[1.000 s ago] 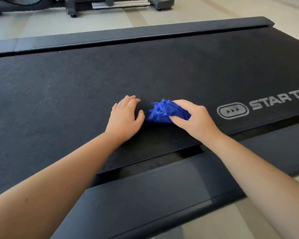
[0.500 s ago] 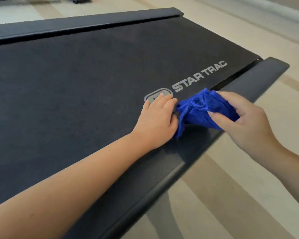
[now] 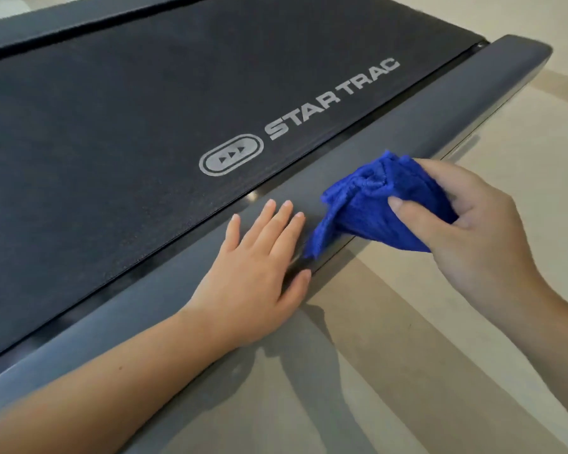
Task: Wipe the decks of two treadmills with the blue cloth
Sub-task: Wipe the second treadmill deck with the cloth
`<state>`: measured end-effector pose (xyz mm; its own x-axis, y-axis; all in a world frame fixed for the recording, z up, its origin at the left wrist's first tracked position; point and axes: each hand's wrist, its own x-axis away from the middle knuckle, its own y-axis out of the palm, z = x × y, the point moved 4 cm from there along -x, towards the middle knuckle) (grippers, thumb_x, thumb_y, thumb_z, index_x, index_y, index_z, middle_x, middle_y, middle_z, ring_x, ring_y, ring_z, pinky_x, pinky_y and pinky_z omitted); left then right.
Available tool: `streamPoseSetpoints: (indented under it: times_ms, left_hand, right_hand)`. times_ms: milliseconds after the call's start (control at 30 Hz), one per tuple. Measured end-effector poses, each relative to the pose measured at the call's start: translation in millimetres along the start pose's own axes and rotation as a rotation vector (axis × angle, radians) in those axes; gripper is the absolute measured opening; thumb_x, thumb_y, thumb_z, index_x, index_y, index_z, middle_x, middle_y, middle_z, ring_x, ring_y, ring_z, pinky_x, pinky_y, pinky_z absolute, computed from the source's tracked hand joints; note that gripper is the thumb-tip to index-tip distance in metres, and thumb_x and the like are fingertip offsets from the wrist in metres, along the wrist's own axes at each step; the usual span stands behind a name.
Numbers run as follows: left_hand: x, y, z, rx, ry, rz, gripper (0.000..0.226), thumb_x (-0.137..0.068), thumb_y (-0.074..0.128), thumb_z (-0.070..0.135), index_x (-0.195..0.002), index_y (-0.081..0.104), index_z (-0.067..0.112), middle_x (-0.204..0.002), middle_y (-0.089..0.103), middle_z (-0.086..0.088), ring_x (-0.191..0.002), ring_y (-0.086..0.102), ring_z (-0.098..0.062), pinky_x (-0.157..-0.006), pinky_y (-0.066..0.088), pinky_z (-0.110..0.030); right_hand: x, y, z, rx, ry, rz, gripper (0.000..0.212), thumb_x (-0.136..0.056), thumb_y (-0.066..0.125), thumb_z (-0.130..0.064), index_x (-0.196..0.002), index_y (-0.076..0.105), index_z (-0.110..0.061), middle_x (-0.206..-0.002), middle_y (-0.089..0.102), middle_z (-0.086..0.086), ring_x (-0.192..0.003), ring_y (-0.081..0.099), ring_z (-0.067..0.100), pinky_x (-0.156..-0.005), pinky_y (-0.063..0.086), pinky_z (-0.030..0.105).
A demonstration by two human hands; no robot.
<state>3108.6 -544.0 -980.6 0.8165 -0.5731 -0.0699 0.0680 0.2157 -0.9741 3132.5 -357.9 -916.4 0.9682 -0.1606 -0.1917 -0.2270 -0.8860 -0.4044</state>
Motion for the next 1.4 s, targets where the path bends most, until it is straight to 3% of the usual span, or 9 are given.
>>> streamPoseSetpoints:
  times_ms: [167,400,533,800,867,933,1000,1100,1400]
  left_hand:
    - [-11,2,2,0.099,-0.074,0.027,0.068,-0.087,0.016,0.044,-0.147,0.021,0.012,-0.155,0.017,0.0,-0.142,0.0,-0.012,-0.109,-0.005,-0.04]
    - [-4,-8,3,0.183,-0.178,0.121,0.061,-0.087,0.022,0.03,-0.143,0.027,0.007,-0.153,0.02,-0.006,-0.142,0.006,-0.019,-0.11,-0.003,-0.043]
    - [0,-9,9,0.151,-0.13,0.056,0.06,-0.089,0.024,0.03,-0.143,0.025,0.004,-0.152,0.019,-0.008,-0.141,0.007,-0.017,-0.109,-0.002,-0.044]
    - [50,-99,77,0.251,-0.393,-0.059,0.066,-0.088,0.013,0.044,-0.147,0.018,0.014,-0.149,0.004,0.014,-0.14,-0.007,-0.004,-0.112,-0.008,-0.035]
    - [58,-120,102,0.124,-0.37,-0.176,0.069,-0.086,0.011,0.048,-0.147,0.018,0.017,-0.149,-0.001,0.013,-0.139,-0.015,-0.005,-0.109,-0.013,-0.039]
    - [58,-141,130,0.024,-0.377,-0.262,0.073,-0.083,0.007,0.053,-0.147,0.018,0.019,-0.149,-0.005,0.013,-0.137,-0.02,-0.007,-0.106,-0.014,-0.042]
    - [51,-169,156,-0.024,-0.322,-0.286,0.067,-0.087,0.017,0.049,-0.144,0.028,0.016,-0.152,0.012,0.003,-0.14,-0.006,-0.016,-0.104,-0.003,-0.051]
    - [32,-214,191,-0.049,-0.238,-0.247,0.055,-0.088,0.03,0.038,-0.136,0.036,0.011,-0.145,0.037,-0.009,-0.136,0.012,-0.026,-0.098,0.008,-0.058]
    - [-34,-333,262,-0.094,-0.051,-0.154,0.053,-0.085,0.032,0.031,-0.13,0.046,0.007,-0.139,0.046,-0.012,-0.132,0.033,-0.039,-0.094,0.01,-0.059]
  right_hand:
    - [5,17,14,-0.127,0.007,0.071,0.029,-0.082,0.059,-0.011,-0.107,0.064,-0.026,-0.087,0.066,-0.023,-0.082,0.06,-0.005,-0.072,0.042,0.007]
    - [21,30,18,-0.146,0.14,0.093,0.033,-0.08,0.062,-0.019,-0.113,0.064,-0.02,-0.096,0.066,-0.021,-0.087,0.058,-0.008,-0.077,0.042,0.006]
    - [32,20,3,-0.171,0.245,0.069,0.032,-0.083,0.066,-0.017,-0.115,0.064,-0.019,-0.103,0.067,-0.016,-0.094,0.059,-0.006,-0.082,0.043,0.008]
    - [60,-38,-69,-0.145,0.407,0.024,0.037,-0.08,0.061,-0.031,-0.115,0.064,-0.022,-0.088,0.059,-0.03,-0.091,0.058,-0.004,-0.076,0.042,0.005]
    - [64,-64,-95,-0.134,0.433,0.048,0.035,-0.079,0.059,-0.035,-0.112,0.063,-0.028,-0.085,0.057,-0.034,-0.09,0.058,-0.003,-0.085,0.045,0.015]
    - [69,-94,-118,-0.086,0.463,0.066,0.032,-0.077,0.056,-0.045,-0.108,0.057,-0.038,-0.079,0.057,-0.037,-0.084,0.058,-0.002,-0.092,0.046,0.044]
    - [72,-125,-139,-0.029,0.5,0.082,0.037,-0.073,0.047,-0.055,-0.108,0.05,-0.042,-0.08,0.059,-0.035,-0.076,0.054,-0.007,-0.091,0.042,0.058]
    - [71,-170,-172,-0.018,0.524,0.131,0.039,-0.073,0.043,-0.054,-0.111,0.046,-0.046,-0.097,0.056,-0.036,-0.08,0.054,-0.008,-0.091,0.043,0.055]
    - [48,-259,-267,0.031,0.522,0.22,0.036,-0.076,0.044,-0.052,-0.112,0.045,-0.049,-0.092,0.062,-0.027,-0.086,0.059,0.005,-0.094,0.04,0.059]
